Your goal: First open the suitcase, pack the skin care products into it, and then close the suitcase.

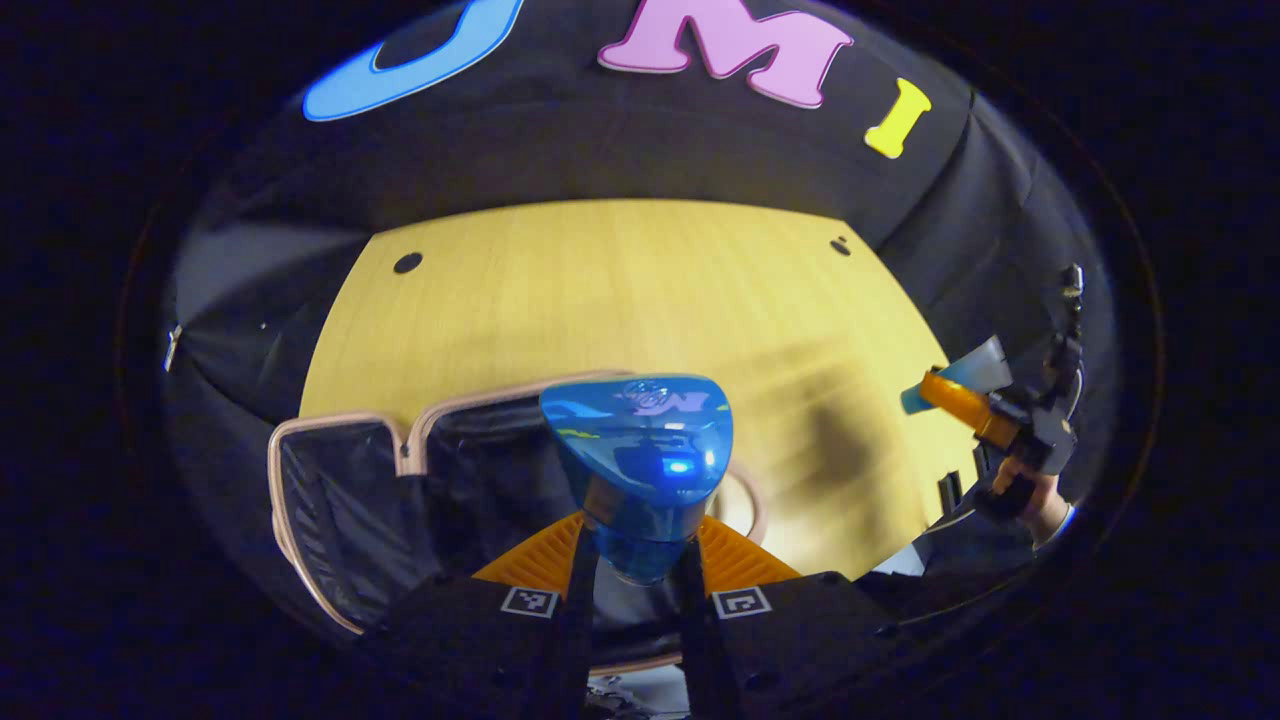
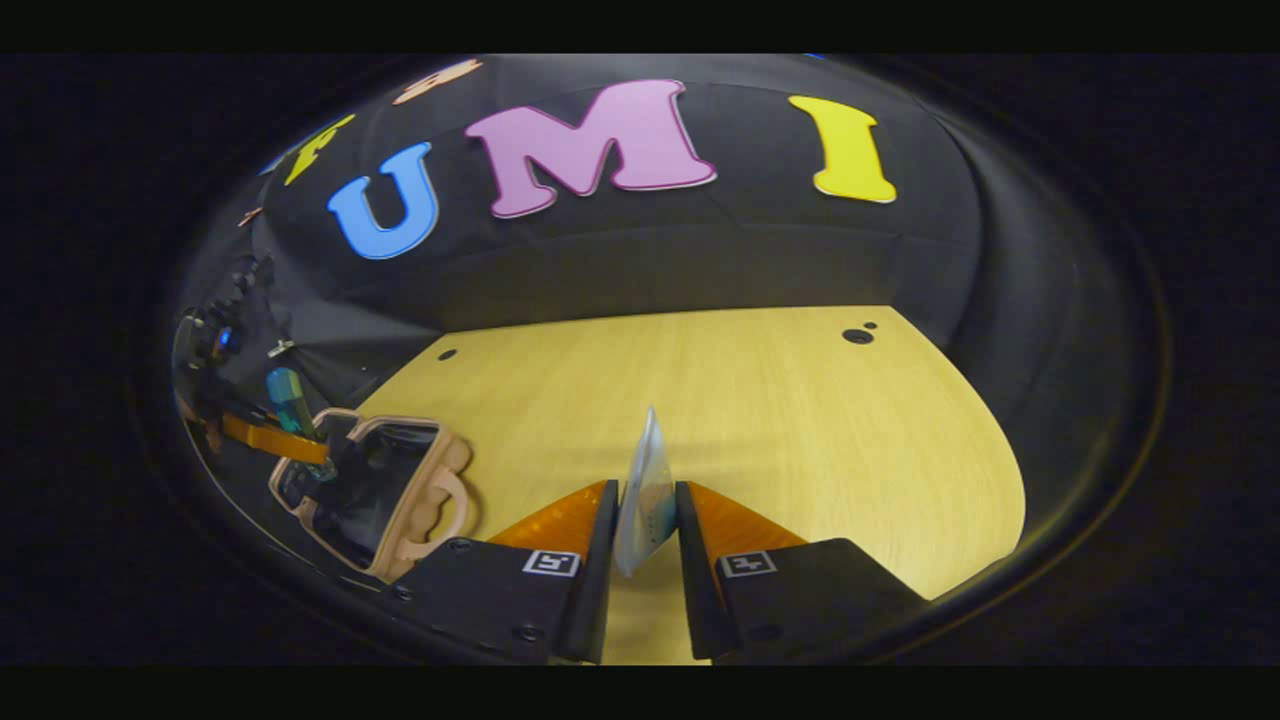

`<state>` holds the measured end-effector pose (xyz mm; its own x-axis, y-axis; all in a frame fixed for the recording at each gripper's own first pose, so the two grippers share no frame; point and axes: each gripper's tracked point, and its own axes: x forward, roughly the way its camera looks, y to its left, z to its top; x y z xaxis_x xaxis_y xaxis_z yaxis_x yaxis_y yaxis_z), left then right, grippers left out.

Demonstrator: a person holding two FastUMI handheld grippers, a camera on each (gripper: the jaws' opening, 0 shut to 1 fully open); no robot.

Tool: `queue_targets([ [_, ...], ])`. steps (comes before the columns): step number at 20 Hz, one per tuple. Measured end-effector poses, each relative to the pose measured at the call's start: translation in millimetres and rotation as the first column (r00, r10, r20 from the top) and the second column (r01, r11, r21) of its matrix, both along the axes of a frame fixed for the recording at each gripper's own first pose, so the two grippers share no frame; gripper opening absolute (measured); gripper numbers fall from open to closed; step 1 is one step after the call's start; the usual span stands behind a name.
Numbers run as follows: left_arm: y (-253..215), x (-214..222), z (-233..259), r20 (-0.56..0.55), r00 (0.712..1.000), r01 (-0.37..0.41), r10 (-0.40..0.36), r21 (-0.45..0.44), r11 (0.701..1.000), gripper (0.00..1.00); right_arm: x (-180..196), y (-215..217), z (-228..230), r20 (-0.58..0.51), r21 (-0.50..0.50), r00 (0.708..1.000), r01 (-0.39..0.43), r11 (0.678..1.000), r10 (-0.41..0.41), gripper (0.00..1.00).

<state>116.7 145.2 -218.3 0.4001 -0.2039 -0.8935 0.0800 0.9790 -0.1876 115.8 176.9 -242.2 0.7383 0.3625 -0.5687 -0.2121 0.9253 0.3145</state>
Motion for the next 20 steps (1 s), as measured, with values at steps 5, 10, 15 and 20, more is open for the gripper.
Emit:
queue_targets([
  [5, -4.9, -55.9, -120.4, -0.351, 0.933, -0.067, 0.078, 0.044, 0.997, 0.42, -37.5, 46.5, 27.6, 0.025, 0.019, 0.998, -0.058, 0.998, 0.057, 0.36],
  [10, -14.3, -62.2, -140.9, -0.353, 0.932, -0.072, 0.081, 0.037, 0.997, 0.40, -67.2, 69.7, 25.4, -0.015, -0.011, 0.997, -0.075, 0.997, 0.075, 0.36],
  [15, -12.0, -45.6, -98.7, -0.116, 0.991, -0.072, 0.071, -0.007, 0.997, 0.64, -84.2, 145.7, 23.7, -0.126, 0.094, 0.970, -0.197, 0.976, 0.207, 0.35],
  [20, 32.0, -50.1, 3.8, 0.245, 0.953, -0.143, 0.178, -0.152, 0.978, 0.91, -127.6, 266.4, -10.9, -0.368, 0.301, 0.839, -0.300, 0.905, 0.400, 0.35],
])
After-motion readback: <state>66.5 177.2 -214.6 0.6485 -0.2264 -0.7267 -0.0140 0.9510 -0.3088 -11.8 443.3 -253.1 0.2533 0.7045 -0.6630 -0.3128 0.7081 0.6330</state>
